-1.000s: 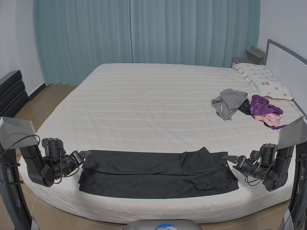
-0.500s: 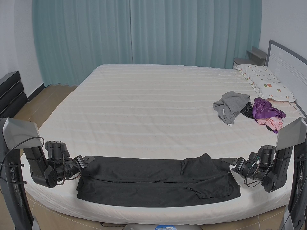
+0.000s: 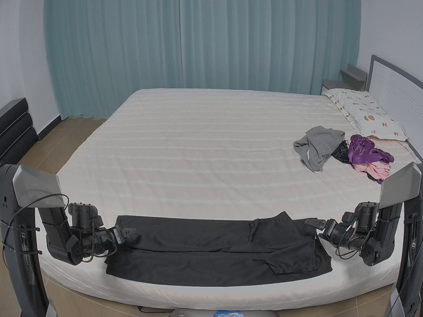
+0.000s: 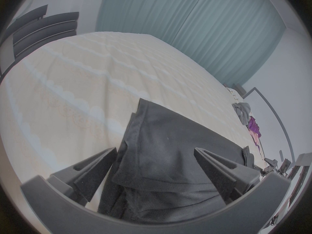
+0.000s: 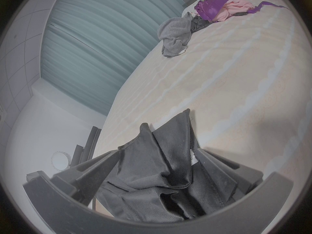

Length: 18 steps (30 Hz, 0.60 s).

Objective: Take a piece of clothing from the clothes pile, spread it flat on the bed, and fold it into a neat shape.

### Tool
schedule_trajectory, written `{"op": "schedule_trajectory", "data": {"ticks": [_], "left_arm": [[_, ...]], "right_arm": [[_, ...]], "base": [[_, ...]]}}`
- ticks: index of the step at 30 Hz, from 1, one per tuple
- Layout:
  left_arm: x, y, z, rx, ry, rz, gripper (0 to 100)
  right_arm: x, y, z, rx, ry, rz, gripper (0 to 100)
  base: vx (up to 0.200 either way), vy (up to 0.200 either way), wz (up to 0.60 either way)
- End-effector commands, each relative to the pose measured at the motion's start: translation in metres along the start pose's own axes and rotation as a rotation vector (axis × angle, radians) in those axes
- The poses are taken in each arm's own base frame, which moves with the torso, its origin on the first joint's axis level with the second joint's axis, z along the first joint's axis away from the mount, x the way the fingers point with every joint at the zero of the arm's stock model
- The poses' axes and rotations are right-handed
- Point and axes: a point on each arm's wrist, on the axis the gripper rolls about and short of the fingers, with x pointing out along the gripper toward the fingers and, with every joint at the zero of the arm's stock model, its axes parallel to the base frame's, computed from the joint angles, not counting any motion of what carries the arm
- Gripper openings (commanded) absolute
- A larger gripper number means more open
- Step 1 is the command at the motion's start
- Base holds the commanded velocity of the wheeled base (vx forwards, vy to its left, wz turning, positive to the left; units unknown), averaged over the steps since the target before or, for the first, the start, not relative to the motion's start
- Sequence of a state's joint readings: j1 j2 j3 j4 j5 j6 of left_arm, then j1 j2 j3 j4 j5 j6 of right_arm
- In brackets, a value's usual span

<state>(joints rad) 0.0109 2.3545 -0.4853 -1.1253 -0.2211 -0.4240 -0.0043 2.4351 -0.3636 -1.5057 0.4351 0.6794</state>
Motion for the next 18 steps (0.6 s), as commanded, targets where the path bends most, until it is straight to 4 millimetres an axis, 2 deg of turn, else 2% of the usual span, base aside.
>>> {"op": "schedule_trajectory", "data": {"ticks": [1,6,18], "left_arm": [[0.0012,-0.0003,-0.0069,0.014,0.025,0.003,100],[0.0006,0.0002,-0.0134,0.06,0.048,0.014,100],[0.0015,0.0002,-0.0141,0.062,0.048,0.014,100]], "right_arm": [[0.0008,-0.0018,-0.0015,0.004,0.006,-0.004,100],[-0.0001,-0.0021,-0.0025,0.006,0.009,-0.007,100],[-0.0006,-0.0023,-0.0031,0.009,0.012,-0.007,100]], "base": [[0.0,0.0,0.0],[0.0,0.0,0.0],[0.0,0.0,0.0]]}}
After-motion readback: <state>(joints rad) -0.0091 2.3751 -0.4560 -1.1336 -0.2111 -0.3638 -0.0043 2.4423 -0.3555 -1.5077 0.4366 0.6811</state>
